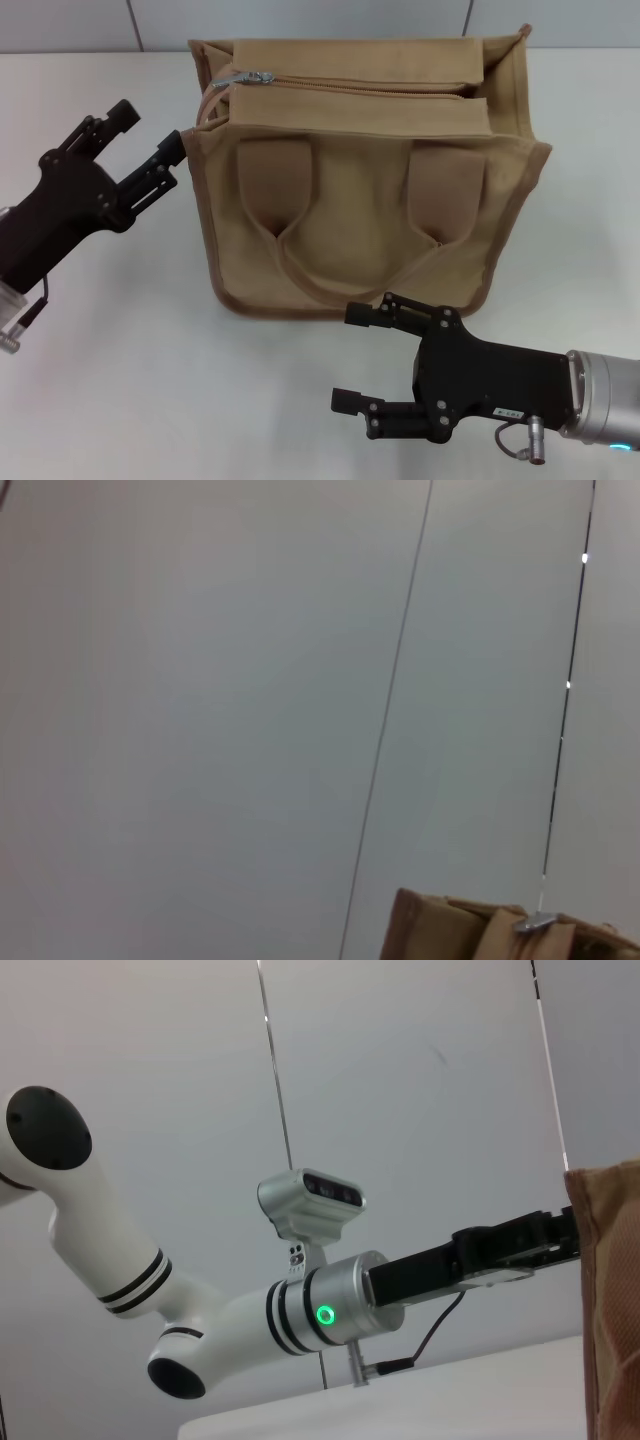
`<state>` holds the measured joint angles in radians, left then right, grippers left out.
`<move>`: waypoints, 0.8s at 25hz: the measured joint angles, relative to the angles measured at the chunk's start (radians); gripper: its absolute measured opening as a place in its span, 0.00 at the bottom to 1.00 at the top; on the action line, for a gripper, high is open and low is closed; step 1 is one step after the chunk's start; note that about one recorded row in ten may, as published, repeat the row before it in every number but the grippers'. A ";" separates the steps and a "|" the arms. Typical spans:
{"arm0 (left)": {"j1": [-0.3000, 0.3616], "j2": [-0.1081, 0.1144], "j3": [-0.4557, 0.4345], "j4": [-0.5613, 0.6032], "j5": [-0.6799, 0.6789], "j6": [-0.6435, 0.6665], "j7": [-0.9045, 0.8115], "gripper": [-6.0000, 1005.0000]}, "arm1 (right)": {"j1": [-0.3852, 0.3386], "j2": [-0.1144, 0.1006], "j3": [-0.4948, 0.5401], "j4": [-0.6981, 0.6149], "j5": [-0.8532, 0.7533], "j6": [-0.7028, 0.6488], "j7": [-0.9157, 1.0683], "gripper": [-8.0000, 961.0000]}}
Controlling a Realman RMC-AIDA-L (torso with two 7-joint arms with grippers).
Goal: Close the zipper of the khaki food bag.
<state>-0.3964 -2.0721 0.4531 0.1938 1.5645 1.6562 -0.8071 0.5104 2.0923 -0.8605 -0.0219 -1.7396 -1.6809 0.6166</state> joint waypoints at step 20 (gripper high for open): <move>-0.078 -0.007 0.080 0.012 -0.028 -0.003 0.072 0.81 | 0.016 0.000 0.000 0.012 0.000 0.009 0.000 0.87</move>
<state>-0.4744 -2.0791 0.5328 0.2056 1.5361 1.6532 -0.7348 0.5261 2.0923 -0.8605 -0.0098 -1.7396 -1.6717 0.6166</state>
